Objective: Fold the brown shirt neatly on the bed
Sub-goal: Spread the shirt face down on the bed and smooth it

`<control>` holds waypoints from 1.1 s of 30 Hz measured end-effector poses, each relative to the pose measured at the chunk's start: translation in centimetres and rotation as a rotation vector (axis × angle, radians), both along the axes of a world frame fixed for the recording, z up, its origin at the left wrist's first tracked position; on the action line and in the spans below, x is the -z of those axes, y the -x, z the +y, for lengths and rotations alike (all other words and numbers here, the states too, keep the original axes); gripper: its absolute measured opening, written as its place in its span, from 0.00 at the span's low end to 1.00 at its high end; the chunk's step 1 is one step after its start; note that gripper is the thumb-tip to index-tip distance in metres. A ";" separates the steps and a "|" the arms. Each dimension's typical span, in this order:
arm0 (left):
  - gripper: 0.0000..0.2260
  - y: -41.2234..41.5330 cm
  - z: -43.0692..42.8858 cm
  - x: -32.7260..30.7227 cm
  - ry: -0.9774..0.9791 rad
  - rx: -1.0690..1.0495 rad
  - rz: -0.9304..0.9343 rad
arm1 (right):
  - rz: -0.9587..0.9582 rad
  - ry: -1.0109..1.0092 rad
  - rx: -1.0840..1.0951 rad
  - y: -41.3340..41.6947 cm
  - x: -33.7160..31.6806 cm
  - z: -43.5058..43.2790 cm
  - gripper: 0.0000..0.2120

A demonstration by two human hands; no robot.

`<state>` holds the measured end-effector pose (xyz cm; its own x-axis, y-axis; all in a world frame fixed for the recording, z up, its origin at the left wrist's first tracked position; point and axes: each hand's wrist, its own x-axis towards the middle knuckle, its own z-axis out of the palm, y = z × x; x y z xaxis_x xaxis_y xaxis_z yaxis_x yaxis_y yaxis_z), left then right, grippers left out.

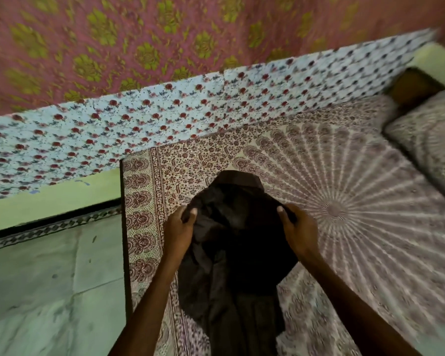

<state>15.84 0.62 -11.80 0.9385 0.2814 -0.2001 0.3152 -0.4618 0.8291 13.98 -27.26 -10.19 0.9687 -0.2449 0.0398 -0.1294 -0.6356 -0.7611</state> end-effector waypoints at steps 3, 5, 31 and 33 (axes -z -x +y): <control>0.15 3.0 -2.2 -4.9 -0.047 -0.084 -0.146 | -0.057 0.067 -0.057 2.7 -6.4 -2.9 0.09; 0.13 4.4 -3.9 -8.5 -0.033 -0.199 -0.268 | -0.121 0.069 -0.071 3.4 -10.6 -4.9 0.08; 0.02 27.2 -23.4 -21.9 -0.510 -0.427 -0.706 | -0.732 0.767 0.205 20.5 -19.5 -28.9 0.07; 0.07 27.2 -22.8 -23.1 -0.759 -0.248 -0.784 | -0.889 0.855 0.188 20.2 -20.1 -30.1 0.02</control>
<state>-11.33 -22.20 11.25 0.6312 0.2759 0.7249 -0.0173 -0.9293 0.3688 -6.20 -57.40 9.87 0.4776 0.0500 0.8772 0.0749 -0.9971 0.0161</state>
